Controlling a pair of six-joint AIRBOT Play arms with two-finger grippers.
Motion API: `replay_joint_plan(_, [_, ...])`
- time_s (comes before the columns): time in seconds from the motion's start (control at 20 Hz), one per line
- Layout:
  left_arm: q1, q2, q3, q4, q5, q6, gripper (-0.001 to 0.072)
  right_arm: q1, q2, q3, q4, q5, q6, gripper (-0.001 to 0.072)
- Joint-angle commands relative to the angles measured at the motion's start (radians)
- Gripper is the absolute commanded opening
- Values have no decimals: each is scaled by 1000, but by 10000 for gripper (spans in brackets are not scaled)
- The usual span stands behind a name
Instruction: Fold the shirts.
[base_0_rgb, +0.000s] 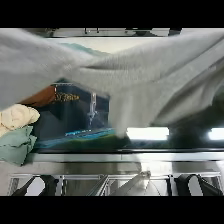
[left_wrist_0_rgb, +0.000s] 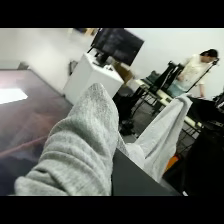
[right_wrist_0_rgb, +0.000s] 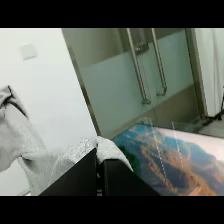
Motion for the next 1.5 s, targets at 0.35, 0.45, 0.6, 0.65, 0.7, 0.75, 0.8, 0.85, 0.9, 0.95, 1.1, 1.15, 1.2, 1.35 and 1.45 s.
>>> replay_joint_plan(0.35, [-400, -247, -446, 624, 346, 32, 507, 399, -282, -369, -438, -310, 32, 19])
replay_joint_plan(0.45, [-396, -354, -452, 656, 404, 30, 711, 405, -407, -405, -446, -389, 28, 19])
replay_joint_plan(0.6, [-356, -489, -435, 655, 384, 30, 710, 403, -573, -402, -444, -439, 1, 19])
replay_joint_plan(0.65, [-340, -523, -425, 656, 353, 29, 710, 403, -608, -402, -444, -449, -5, 19])
replay_joint_plan(0.7, [-322, -556, -416, 656, 304, 29, 710, 403, -635, -402, -445, -449, -18, 19])
replay_joint_plan(0.75, [-310, -581, -412, 656, 261, 28, 710, 403, -649, -402, -445, -449, -29, 19])
replay_joint_plan(0.8, [-302, -599, -418, 664, 222, 10, 710, 403, -653, -402, -445, -452, -39, 19])
replay_joint_plan(0.85, [-301, -607, -436, 669, 202, 4, 710, 403, -653, -402, -446, -460, -43, 19])
replay_joint_plan(0.9, [-307, -608, -464, 688, 204, 4, 709, 403, -652, -402, -446, -476, -43, 19])
replay_joint_plan(0.95, [-322, -607, -497, 709, 212, 2, 710, 403, -653, -402, -448, -487, -42, 19])
replay_joint_plan(1.1, [-399, -608, -608, 706, 259, -16, 709, 403, -652, -402, -448, -489, -42, 19])
replay_joint_plan(1.15, [-435, -608, -632, 713, 293, -33, 708, 403, -652, -402, -448, -489, -42, 19])
replay_joint_plan(1.2, [-470, -608, -645, 718, 329, -46, 709, 403, -652, -402, -448, -489, -42, 19])
replay_joint_plan(1.35, [-558, -609, -641, 737, 431, -103, 708, 403, -652, -402, -447, -473, -42, 19])
replay_joint_plan(1.45, [-611, -610, -602, 821, 481, -171, 707, 403, -652, -402, -447, -474, -42, 19])
